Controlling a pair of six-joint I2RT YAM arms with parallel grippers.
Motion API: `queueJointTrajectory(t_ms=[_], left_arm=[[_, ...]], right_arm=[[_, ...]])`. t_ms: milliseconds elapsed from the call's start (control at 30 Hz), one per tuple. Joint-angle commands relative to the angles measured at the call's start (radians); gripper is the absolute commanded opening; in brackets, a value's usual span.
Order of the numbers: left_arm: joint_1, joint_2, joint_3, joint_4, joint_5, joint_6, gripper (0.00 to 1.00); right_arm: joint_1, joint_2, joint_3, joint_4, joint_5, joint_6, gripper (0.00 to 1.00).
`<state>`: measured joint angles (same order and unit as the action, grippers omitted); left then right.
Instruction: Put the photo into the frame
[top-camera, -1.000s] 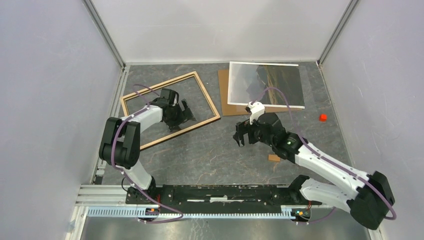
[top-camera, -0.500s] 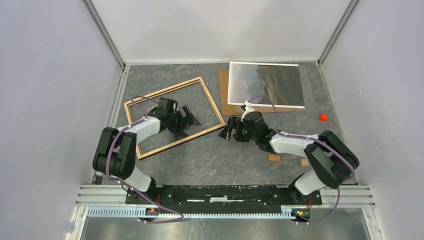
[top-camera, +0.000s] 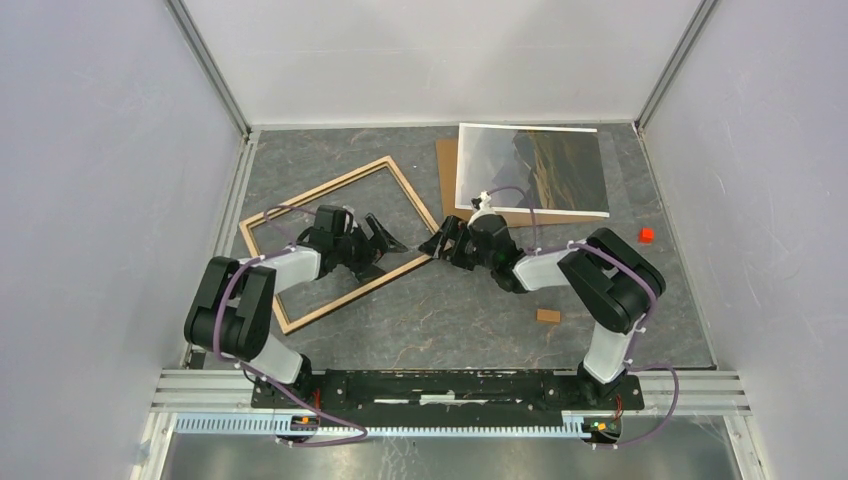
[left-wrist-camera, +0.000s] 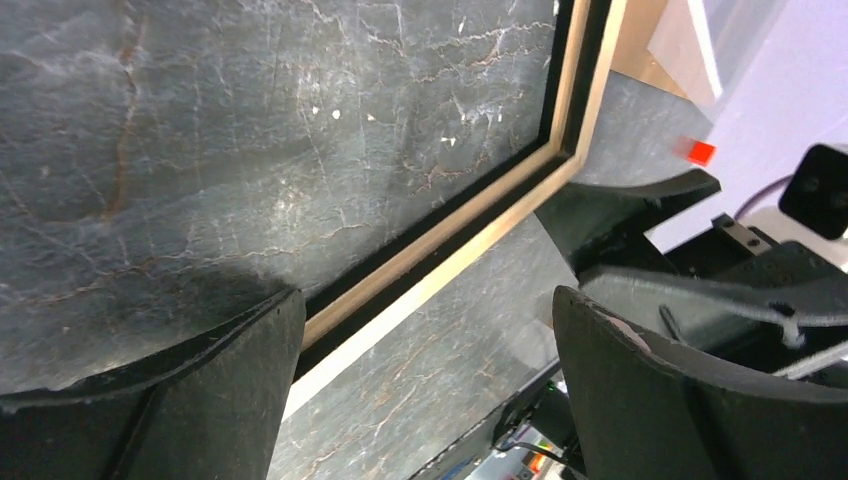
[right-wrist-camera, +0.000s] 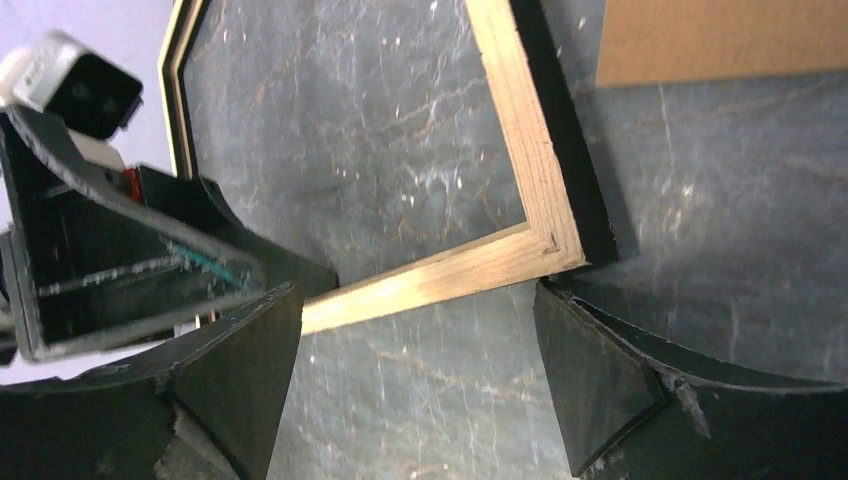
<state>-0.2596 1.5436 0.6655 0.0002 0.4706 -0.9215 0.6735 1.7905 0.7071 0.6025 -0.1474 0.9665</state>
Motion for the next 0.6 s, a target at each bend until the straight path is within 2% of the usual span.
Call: queueJointTrajectory(t_ms=[0,67,133,200,267,433,567], left_arm=[[-0.015,-0.028,-0.078,0.117,0.076,-0.141,1.00],[-0.012,-0.078,-0.067,0.087,0.076,-0.130,1.00],[-0.011,-0.109,0.016,-0.059,0.041,-0.048,1.00],[-0.010,-0.137,0.098,-0.158,0.002,0.012,1.00],[-0.012,-0.160,0.160,-0.186,0.001,0.053,1.00],[-0.046,-0.145,0.383,-0.323,0.099,0.215,1.00],[-0.146,-0.106,0.608,-0.484,0.036,0.339,1.00]], right_arm=[[-0.005,0.033,0.070,0.062,0.069,0.023,0.90],[-0.018,-0.003,0.050,0.025,0.083,0.003,0.90],[-0.044,-0.056,0.033,-0.039,0.073,-0.067,0.91],[-0.084,-0.116,0.044,-0.170,0.063,-0.164,0.91],[-0.141,-0.184,0.057,-0.323,0.045,-0.279,0.92],[-0.397,-0.332,0.074,-0.564,-0.043,-0.526,0.95],[-0.642,-0.362,0.118,-0.645,-0.115,-0.619,0.97]])
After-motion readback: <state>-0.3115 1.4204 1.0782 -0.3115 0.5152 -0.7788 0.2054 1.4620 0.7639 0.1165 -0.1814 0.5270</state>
